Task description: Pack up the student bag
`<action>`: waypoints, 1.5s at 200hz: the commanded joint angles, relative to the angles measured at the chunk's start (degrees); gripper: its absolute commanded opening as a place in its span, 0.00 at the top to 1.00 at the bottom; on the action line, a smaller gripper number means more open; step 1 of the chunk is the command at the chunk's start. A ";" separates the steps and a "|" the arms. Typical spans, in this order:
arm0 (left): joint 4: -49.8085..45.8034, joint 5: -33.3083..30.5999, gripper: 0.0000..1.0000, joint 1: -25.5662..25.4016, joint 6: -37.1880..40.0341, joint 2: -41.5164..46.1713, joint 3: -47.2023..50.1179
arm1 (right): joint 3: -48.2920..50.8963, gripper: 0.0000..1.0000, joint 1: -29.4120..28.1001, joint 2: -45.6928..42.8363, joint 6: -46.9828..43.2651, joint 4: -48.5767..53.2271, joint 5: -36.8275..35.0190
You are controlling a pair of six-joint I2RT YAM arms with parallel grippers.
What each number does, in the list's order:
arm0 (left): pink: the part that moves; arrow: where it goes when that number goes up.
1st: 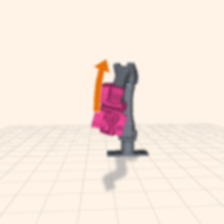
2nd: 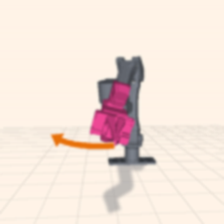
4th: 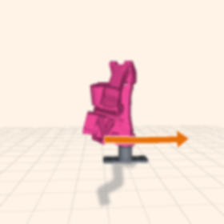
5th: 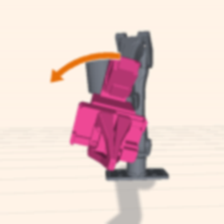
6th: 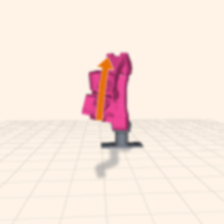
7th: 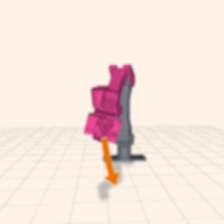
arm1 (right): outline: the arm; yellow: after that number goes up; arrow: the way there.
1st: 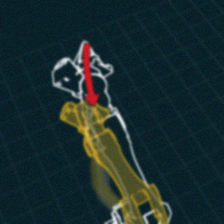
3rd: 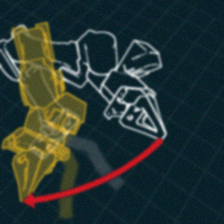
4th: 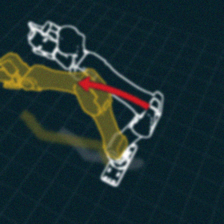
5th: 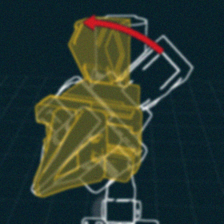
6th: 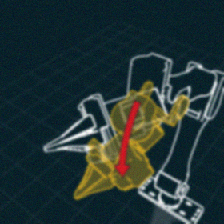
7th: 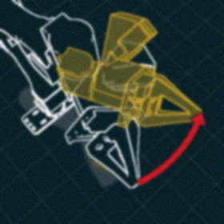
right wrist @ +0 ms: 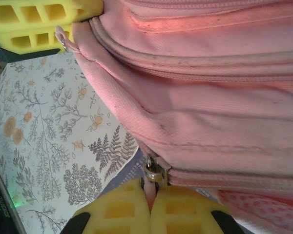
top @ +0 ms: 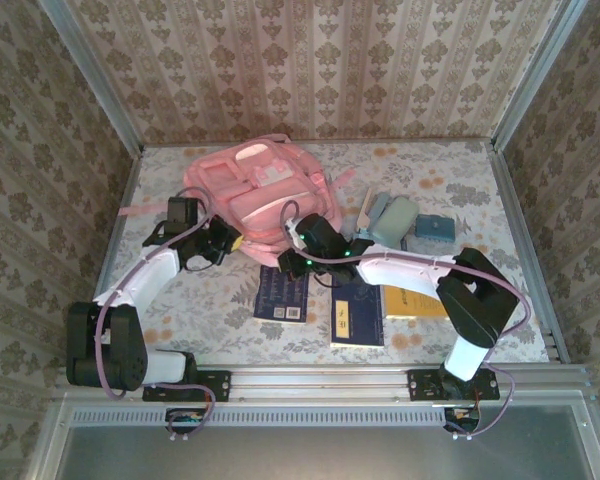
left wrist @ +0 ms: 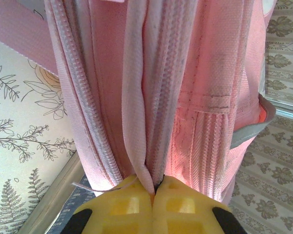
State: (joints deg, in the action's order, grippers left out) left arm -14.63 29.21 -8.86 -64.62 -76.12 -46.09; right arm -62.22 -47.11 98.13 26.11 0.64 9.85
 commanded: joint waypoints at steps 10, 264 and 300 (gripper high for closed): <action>-0.36 -6.36 1.00 4.08 2.91 2.09 -1.83 | 2.59 1.00 4.29 -3.68 -2.29 8.31 0.42; -27.38 -8.50 0.28 -3.71 -2.54 24.66 -0.13 | -3.63 1.00 -5.95 2.46 10.56 -9.16 1.04; -33.43 -11.06 0.28 -3.69 -5.59 28.54 0.46 | -4.29 1.00 -8.21 3.86 11.70 -11.65 -2.72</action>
State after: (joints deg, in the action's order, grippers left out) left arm -42.87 20.60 -12.36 -65.82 -49.89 -46.35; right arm -64.05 -54.08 100.77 35.68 -4.89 11.42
